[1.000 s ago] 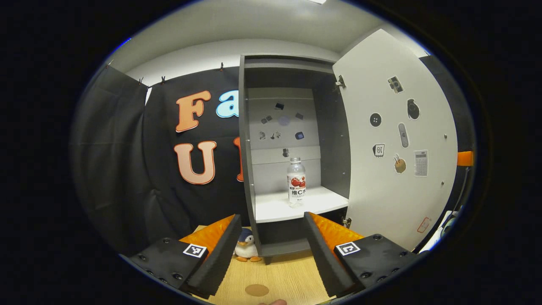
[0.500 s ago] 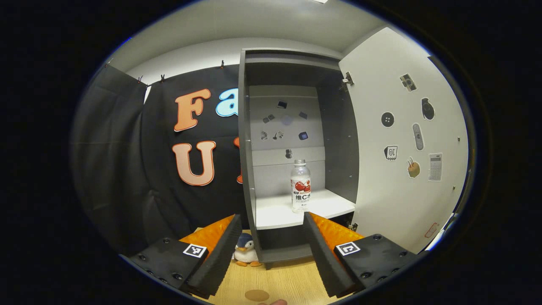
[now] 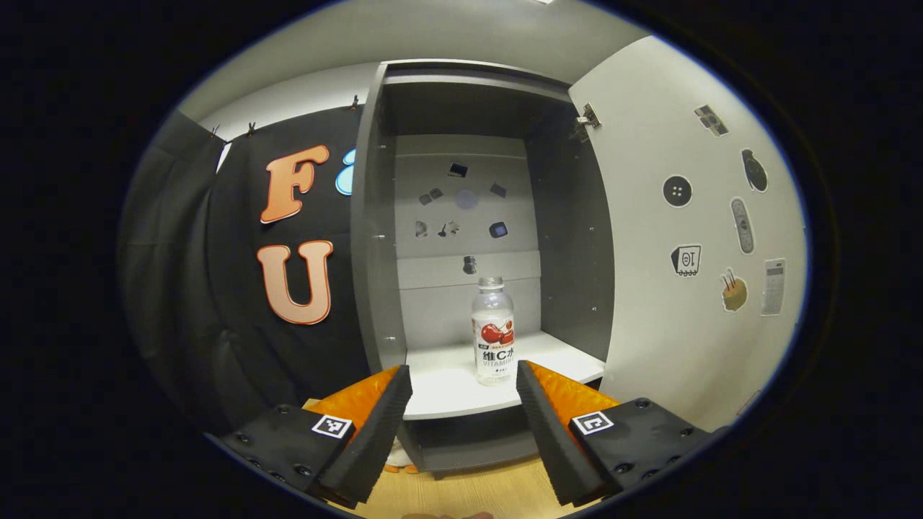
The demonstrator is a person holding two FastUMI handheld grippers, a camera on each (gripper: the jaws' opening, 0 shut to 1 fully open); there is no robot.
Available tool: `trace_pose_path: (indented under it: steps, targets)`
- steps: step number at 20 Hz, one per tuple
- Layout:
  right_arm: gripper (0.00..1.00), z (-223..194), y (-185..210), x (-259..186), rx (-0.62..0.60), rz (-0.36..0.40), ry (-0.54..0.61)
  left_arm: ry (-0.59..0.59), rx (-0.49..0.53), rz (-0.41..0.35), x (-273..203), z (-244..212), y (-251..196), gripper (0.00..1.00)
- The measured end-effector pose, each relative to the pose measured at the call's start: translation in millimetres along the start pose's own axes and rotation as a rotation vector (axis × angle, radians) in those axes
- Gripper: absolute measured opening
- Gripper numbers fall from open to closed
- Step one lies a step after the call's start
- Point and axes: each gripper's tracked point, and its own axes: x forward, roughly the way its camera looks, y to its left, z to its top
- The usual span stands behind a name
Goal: Open the cabinet door with the right hand, grasp the bottle in the cabinet with the left hand and place it on the coaster, then close the cabinet door with the right hand.
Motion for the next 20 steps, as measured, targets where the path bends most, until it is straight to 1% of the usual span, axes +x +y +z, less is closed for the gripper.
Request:
trace_pose_path:
  steps: [3, 9, 15, 17, 20]
  targets:
    - [0.58, -3, 10, 16, -0.007, 0.008, 0.009, -0.015, -0.005, -0.023, 34, 4, -8, 0.95]
    - [0.59, -9, 10, 40, 0.005, -0.007, 0.021, 0.0, -0.021, -0.054, 91, -2, -21, 0.96]
    - [0.6, -13, 5, 50, -0.003, -0.024, 0.035, -0.023, 0.006, -0.051, 136, -6, -27, 0.96]
    - [0.6, -15, 2, 52, -0.005, -0.029, 0.041, -0.032, 0.004, -0.065, 148, -5, -34, 0.96]
    - [0.6, -14, -3, 55, -0.004, -0.035, 0.043, -0.029, 0.017, -0.048, 163, -9, -33, 0.96]
